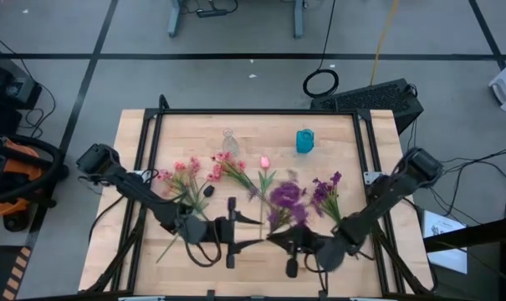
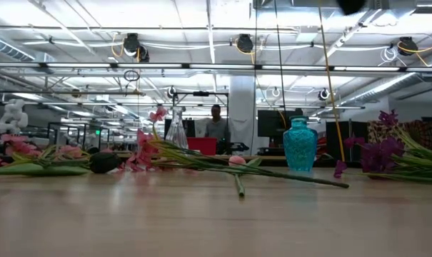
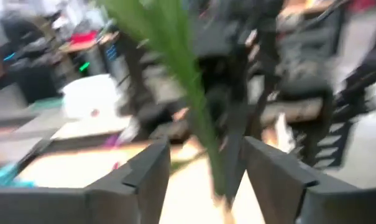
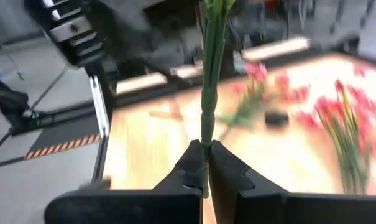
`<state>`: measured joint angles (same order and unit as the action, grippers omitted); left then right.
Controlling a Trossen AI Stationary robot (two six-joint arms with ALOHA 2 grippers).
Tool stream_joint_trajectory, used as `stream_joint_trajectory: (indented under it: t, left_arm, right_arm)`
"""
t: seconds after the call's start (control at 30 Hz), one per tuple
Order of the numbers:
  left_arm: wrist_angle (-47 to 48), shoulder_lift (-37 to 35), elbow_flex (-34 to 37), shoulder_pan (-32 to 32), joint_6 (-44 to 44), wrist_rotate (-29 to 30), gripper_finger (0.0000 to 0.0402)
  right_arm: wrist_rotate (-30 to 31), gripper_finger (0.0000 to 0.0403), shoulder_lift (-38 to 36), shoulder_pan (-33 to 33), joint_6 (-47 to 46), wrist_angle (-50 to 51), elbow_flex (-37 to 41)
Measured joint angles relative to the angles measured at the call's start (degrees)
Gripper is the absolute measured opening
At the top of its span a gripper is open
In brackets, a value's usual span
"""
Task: Sort flowers into vase by color
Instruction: Move the bottom purple flower to the middle right of the table
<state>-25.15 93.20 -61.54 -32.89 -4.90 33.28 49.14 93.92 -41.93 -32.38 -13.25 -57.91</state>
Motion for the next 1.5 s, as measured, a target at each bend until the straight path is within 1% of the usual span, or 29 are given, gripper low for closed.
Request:
stream_joint_trajectory:
  t: [0.07, 0.2, 0.23, 0.3, 0.4, 0.5, 0.57, 0.63, 0.77, 0.87, 1.03, 1.27, 1.33, 1.43, 1.5]
  left_arm:
    - [5.03, -1.02, 0.04, -1.12, 2.45, 4.27, 0.0225]
    - [14.06, -2.07, 0.04, -2.53, 9.87, 9.45, 0.0229]
    - [16.61, -2.14, 0.04, -2.7, 12.33, 10.39, 0.0229]
    - [22.01, -2.2, 0.04, -2.92, 17.83, 11.94, 0.023]
    - [31.62, -2.2, 0.04, -2.92, 27.41, 12.28, 0.023]
    - [41.14, -2.2, 0.04, -2.87, 36.84, 12.37, 0.023]
    - [46.64, -2.2, 0.04, -2.87, 42.09, 12.35, 0.023]
    - [50.69, -2.2, 0.04, -3.3, 46.35, 12.09, 0.023]
    - [56.44, -2.2, 0.04, -4.48, 51.97, 9.89, 0.023]
    - [60.27, -2.2, 0.04, -5.65, 56.44, 8.72, 0.023]
    - [68.15, -2.17, 0.04, -7.59, 65.68, 8.83, 0.023]
    - [79.29, -0.86, 0.07, -9.16, 87.84, 8.62, 0.023]
    - [82.11, -0.13, 0.09, -9.3, 93.51, 6.96, 0.023]
    - [85.25, 1.09, 0.12, -9.24, 99.25, 2.9, 0.023]
    - [86.05, 1.59, 0.13, -9.12, 103.42, 1.52, 0.023]
  right_arm:
    - [0.6, 0.0001, -2.16, -1.63, -7.68, 8.62, 0.0]
    - [0.22, 0.0001, -5.9, -4.97, -23.89, 24.31, -0.01]
    - [-0.26, 0.0, -6.5, -5.97, -28.36, 28.23, -0.04]
    - [-3.07, 0.0, -7.05, -7.99, -37.14, 35.9, -0.04]
    - [-7.57, 0.0, -7.29, -10.99, -49.47, 45.25, -0.02]
    - [-13.58, 0.0, -7.27, -13.54, -59.86, 54.1, -0.02]
    - [-16.57, 0.0, -7.23, -15.2, -66.21, 59.78, -0.02]
    - [-19.05, 0.0, -7.19, -16.68, -71.71, 64.97, -0.02]
    - [-24.79, 0.0, -7.16, -19.27, -80.65, 72.74, 0.01]
    - [-28.47, 0.0, -7.16, -20.98, -87.11, 75.03, 1.51]
    - [-30.18, 0.0, -7.14, -22.75, -93.42, 72.2, 6.86]
    - [-30.03, 0.0013, -7.1, -22.47, -93.55, 64.13, 13.72]
    - [-30.06, 0.002, -7.09, -22.47, -93.84, 62.49, 14.9]
    - [-30.02, 0.0033, -7.07, -22.47, -94.61, 62.44, 15.28]
    - [-29.98, 0.0045, -7.07, -22.47, -94.57, 62.4, 15.26]
